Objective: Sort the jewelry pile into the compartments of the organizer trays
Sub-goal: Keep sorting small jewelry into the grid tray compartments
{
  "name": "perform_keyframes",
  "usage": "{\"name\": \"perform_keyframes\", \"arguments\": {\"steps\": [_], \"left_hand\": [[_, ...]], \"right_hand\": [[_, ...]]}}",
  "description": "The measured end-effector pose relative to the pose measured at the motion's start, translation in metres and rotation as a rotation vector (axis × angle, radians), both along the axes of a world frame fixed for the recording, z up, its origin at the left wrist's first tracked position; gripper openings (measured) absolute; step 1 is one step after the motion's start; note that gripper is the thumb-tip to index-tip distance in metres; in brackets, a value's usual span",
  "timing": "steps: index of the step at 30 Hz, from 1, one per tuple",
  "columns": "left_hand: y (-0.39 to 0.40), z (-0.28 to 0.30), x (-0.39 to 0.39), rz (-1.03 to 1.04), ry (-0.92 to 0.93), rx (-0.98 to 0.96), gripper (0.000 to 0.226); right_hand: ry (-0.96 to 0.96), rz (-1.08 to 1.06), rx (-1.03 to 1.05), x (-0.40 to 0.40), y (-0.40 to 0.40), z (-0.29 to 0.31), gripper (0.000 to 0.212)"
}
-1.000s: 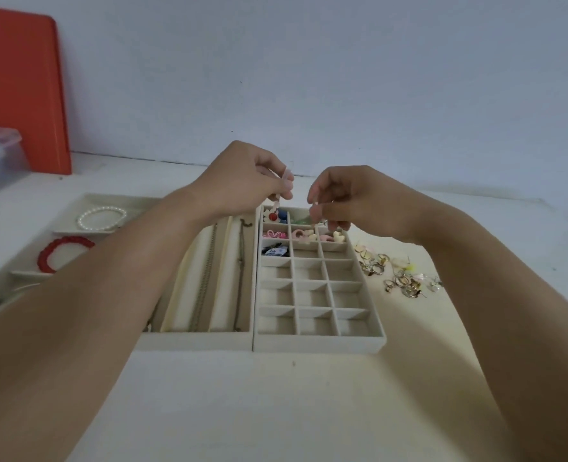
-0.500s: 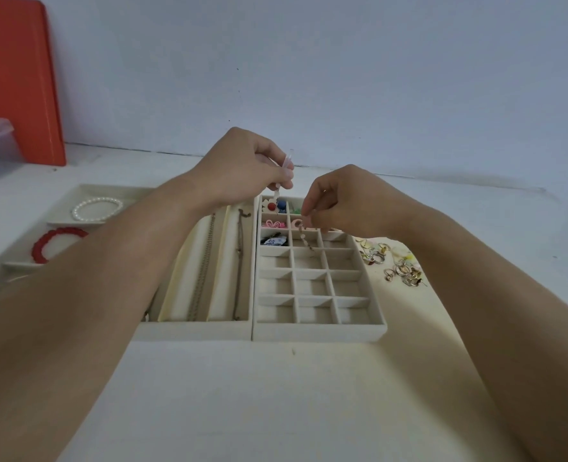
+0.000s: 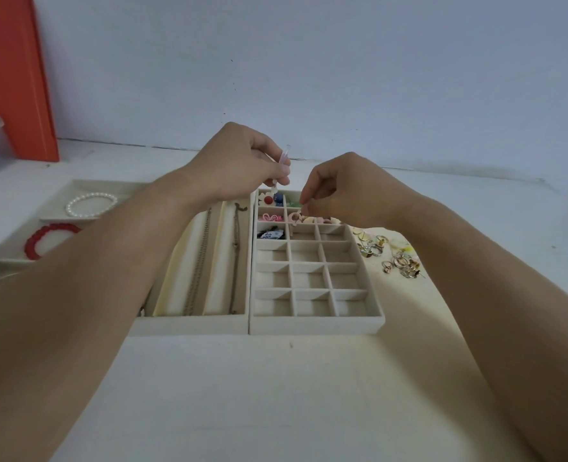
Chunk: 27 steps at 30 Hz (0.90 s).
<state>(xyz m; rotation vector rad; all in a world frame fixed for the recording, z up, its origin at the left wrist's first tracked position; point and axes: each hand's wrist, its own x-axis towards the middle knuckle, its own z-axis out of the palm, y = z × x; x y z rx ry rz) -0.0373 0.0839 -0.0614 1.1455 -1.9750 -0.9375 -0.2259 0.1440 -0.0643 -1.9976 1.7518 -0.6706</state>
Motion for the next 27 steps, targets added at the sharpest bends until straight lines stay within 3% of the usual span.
{"name": "perform_keyframes", "arguments": {"steps": [11, 16, 27], "left_hand": [[0.001, 0.0, 0.001, -0.003, -0.001, -0.001, 0.01], [0.001, 0.001, 0.0, -0.005, -0.002, -0.002, 0.009], [0.002, 0.002, 0.001, -0.017, 0.001, -0.011, 0.008]], "right_hand": [[0.077, 0.017, 0.073, 0.0, -0.001, -0.006, 0.009], [0.226, -0.002, 0.052, 0.001, -0.004, -0.012, 0.009], [0.267, -0.119, 0.058, 0.004, -0.002, -0.014, 0.005]]}}
